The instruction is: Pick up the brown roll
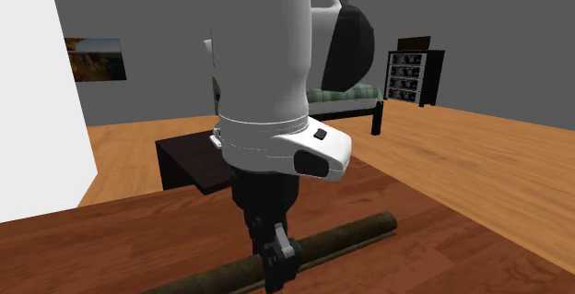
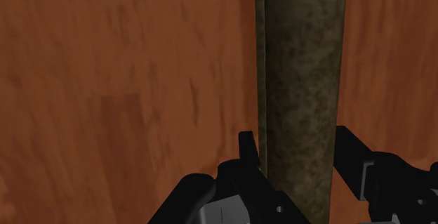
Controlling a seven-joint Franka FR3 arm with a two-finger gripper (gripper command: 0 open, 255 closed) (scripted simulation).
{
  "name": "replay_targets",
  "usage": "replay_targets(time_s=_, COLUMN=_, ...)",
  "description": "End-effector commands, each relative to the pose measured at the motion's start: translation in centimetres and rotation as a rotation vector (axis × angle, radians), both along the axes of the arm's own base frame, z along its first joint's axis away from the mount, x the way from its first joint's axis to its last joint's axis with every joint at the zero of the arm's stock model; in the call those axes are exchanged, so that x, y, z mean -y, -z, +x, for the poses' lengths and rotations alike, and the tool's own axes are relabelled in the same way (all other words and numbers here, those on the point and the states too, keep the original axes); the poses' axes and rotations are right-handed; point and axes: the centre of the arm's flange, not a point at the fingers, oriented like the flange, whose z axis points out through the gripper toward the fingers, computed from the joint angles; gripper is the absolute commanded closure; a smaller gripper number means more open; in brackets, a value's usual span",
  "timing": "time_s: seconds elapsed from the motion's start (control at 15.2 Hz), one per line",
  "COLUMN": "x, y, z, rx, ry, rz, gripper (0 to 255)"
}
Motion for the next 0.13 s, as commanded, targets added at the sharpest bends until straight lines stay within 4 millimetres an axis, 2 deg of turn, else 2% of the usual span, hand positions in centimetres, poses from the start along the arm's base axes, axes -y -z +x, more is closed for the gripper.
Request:
replay_targets(time_s=0.0, x=0.02, y=-0.61, z=-0.01, rx=0.000, ry=0.000, rz=0.000, gripper=255)
replay_targets(time_s=0.07, x=0.02, y=-0.61, z=-0.01, rx=0.000, ry=0.000, rz=0.000, gripper=255)
